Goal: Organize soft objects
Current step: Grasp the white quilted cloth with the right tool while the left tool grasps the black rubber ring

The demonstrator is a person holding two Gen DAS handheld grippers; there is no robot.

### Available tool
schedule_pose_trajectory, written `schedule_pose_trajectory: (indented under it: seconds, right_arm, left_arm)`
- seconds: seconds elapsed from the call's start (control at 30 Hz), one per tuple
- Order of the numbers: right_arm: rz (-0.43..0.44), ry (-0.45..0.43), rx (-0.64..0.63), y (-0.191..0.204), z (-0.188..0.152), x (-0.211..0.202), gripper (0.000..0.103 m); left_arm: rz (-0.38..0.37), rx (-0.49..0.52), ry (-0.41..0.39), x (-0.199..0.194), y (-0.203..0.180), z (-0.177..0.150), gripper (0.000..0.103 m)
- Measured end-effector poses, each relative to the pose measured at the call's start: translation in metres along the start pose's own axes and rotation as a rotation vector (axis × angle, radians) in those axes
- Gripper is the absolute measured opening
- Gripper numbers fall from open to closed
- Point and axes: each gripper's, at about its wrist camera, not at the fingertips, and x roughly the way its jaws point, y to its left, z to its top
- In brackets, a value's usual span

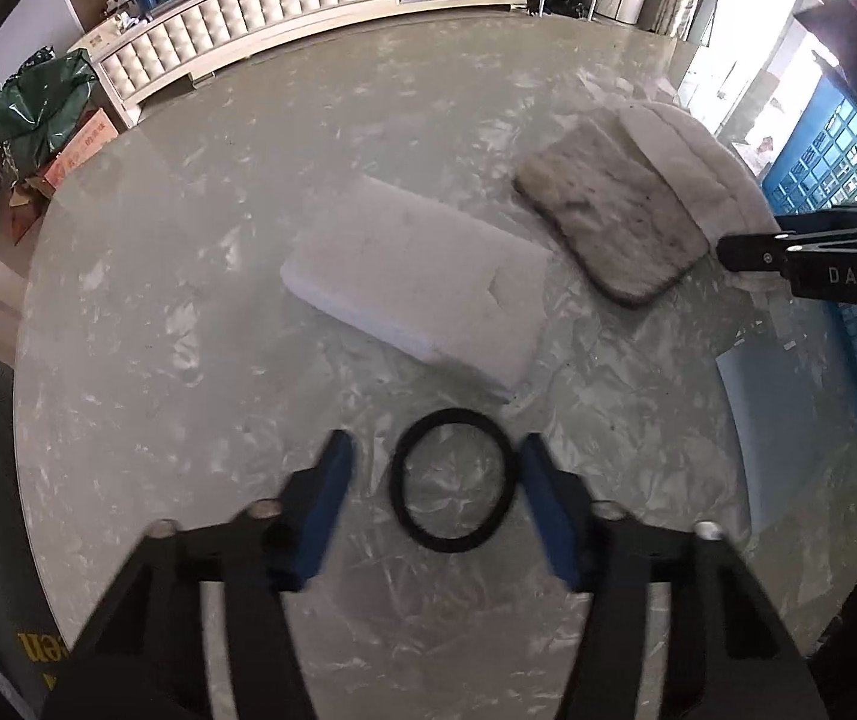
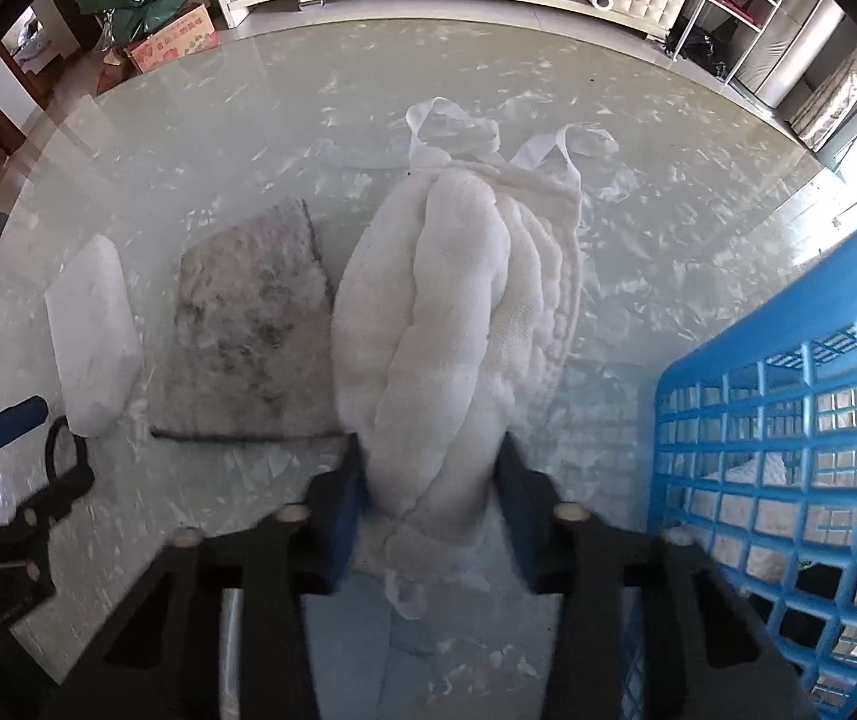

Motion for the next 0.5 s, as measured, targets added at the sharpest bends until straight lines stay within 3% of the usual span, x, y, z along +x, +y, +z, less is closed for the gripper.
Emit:
schedule_pose_trajectory:
  seconds: [0.07,0.27,0.5]
  right_arm:
    - [0.004,0.000,0.004,-0.003,-0.003,-0.002,0.024]
    - [0.000,-0.033,-0.007,-0.001,-0.011,-0.019,0.023]
    - [0.009,-0.097,-0.036,0.004,-0.024,-0.056,0.023]
  left_arm:
    - [-0.003,0.001,0.005,-0.001,0.001,0.001,0.018]
    - [-0.003,-0.013,0.001,-0.011,0.011,-0.002,0.018]
    - [-0.052,0.008,-0.097,-0.051,0.001,-0.002,0.018]
